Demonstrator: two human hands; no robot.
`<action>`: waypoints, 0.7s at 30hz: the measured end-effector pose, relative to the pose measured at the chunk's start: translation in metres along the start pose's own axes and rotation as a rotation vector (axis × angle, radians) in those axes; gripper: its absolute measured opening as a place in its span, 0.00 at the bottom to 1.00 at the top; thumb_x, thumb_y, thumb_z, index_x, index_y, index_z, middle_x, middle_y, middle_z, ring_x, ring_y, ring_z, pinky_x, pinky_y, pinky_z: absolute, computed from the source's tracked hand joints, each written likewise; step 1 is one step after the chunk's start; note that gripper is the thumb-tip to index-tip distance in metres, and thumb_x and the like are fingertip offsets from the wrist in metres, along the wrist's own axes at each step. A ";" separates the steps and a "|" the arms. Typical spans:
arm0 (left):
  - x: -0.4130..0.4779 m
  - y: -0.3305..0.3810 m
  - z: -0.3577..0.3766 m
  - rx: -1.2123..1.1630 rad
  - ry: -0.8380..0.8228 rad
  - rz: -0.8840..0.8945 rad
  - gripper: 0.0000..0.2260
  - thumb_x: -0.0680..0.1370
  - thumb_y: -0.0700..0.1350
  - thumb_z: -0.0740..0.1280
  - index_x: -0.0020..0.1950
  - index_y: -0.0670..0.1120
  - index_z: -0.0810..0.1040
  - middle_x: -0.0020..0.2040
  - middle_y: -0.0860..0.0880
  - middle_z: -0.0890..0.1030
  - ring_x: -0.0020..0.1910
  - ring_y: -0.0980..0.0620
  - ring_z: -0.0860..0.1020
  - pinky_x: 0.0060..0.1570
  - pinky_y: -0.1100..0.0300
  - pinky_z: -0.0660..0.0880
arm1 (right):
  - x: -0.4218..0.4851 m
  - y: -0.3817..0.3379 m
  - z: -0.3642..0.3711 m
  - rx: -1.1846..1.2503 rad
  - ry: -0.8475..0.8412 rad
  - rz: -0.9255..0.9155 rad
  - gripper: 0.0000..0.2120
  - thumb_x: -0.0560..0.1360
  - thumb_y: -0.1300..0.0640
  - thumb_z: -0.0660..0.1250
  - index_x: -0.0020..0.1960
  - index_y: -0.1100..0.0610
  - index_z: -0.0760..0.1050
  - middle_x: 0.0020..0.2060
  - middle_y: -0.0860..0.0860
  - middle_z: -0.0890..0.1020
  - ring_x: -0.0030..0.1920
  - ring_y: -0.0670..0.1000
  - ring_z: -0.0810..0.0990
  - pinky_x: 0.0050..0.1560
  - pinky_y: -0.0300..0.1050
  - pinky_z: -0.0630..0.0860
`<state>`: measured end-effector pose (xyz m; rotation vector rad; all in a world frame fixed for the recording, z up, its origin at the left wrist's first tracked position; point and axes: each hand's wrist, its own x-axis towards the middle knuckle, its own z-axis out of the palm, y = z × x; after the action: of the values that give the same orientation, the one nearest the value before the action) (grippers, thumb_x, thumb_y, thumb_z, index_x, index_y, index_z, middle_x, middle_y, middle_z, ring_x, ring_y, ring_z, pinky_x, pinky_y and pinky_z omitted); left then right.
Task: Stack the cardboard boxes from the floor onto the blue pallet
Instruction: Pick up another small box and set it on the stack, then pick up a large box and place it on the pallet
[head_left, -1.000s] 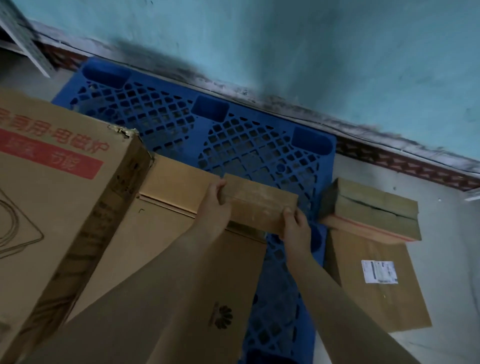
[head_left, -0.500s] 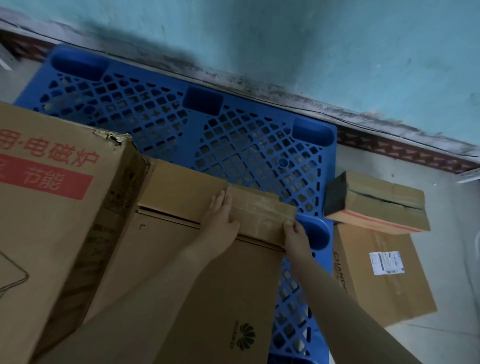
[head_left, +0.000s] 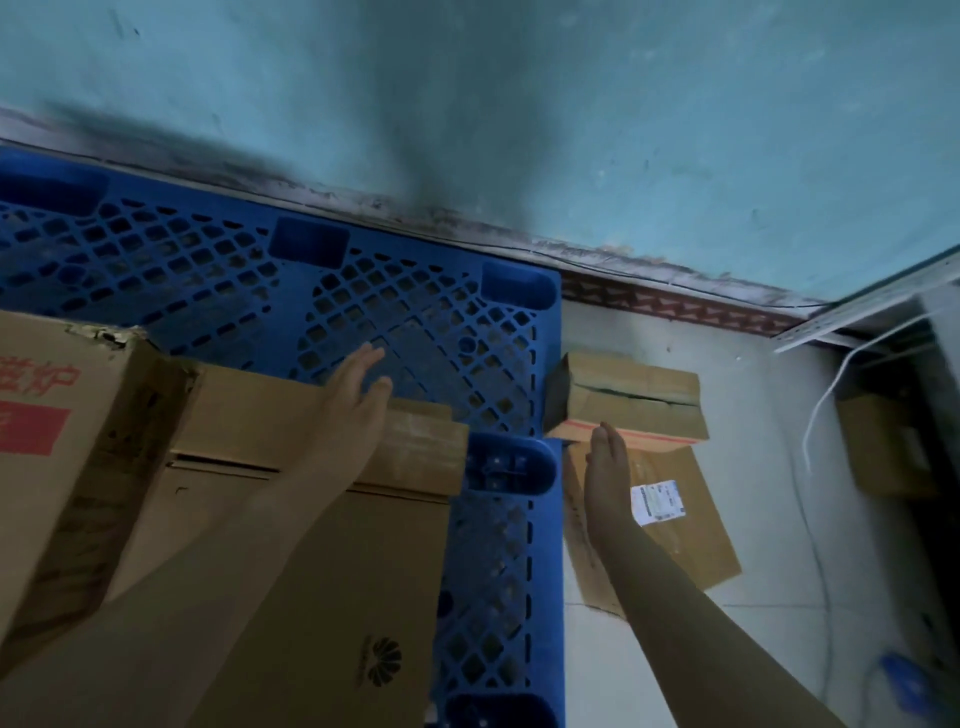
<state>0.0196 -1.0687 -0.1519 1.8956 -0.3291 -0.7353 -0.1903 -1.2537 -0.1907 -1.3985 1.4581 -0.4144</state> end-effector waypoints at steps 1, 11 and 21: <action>-0.003 0.015 0.007 -0.011 0.021 0.003 0.17 0.83 0.45 0.55 0.72 0.51 0.67 0.76 0.54 0.62 0.74 0.55 0.59 0.66 0.64 0.55 | 0.007 -0.005 -0.019 -0.001 0.042 0.003 0.21 0.83 0.47 0.53 0.74 0.52 0.64 0.72 0.52 0.68 0.70 0.54 0.68 0.70 0.53 0.64; -0.062 0.013 0.195 -0.116 -0.097 -0.130 0.16 0.84 0.46 0.53 0.71 0.47 0.69 0.73 0.50 0.67 0.69 0.54 0.66 0.65 0.61 0.62 | 0.084 0.068 -0.182 -0.007 0.178 0.106 0.17 0.82 0.47 0.51 0.62 0.55 0.70 0.46 0.49 0.77 0.48 0.51 0.77 0.54 0.49 0.72; -0.112 -0.122 0.433 -0.221 -0.192 -0.516 0.11 0.83 0.49 0.54 0.59 0.51 0.74 0.50 0.65 0.77 0.47 0.69 0.74 0.42 0.77 0.66 | 0.218 0.227 -0.279 -0.202 0.052 0.201 0.19 0.82 0.44 0.49 0.56 0.55 0.73 0.55 0.57 0.78 0.57 0.60 0.77 0.63 0.57 0.73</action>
<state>-0.3498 -1.2717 -0.3452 1.7127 0.1312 -1.2478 -0.4956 -1.4946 -0.3505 -1.3887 1.7028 -0.1803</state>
